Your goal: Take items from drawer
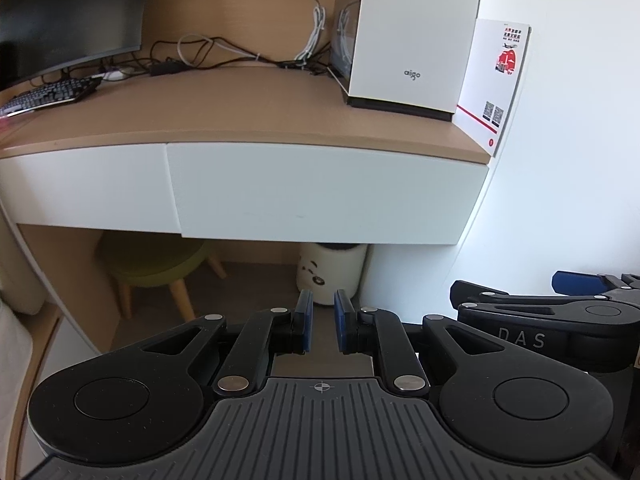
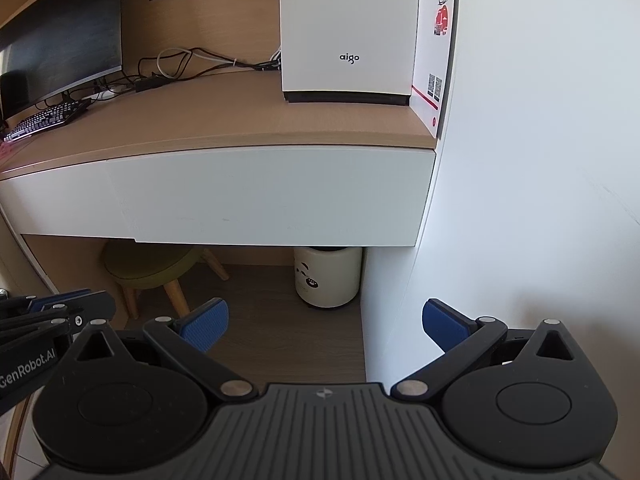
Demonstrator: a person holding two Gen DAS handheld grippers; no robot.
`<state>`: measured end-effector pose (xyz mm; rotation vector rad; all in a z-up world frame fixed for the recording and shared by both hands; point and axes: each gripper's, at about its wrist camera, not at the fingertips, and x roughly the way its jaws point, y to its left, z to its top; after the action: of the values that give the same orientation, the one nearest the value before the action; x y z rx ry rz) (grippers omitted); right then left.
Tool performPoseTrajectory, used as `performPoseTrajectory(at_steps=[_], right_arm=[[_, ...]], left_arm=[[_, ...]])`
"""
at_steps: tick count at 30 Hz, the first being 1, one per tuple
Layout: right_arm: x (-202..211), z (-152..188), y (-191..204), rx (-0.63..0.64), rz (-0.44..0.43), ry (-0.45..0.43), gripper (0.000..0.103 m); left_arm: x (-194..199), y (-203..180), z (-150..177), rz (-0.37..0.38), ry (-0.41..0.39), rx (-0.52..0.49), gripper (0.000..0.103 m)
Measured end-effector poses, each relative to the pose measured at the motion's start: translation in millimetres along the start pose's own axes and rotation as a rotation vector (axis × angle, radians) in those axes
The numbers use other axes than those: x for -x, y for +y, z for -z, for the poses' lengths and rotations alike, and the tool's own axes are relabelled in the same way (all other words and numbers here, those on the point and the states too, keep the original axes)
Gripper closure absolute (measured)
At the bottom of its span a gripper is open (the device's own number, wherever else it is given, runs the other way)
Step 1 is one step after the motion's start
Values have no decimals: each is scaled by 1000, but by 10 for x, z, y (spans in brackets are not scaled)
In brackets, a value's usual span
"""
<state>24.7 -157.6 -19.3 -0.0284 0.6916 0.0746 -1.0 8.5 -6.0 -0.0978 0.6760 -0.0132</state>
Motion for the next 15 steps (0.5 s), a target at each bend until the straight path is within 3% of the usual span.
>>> performPoseTrajectory(at_steps=[15], right_arm=[[-13,2,-8,2,2,6,0]], left_arm=[[-28,-22,14,3,5,3,89]])
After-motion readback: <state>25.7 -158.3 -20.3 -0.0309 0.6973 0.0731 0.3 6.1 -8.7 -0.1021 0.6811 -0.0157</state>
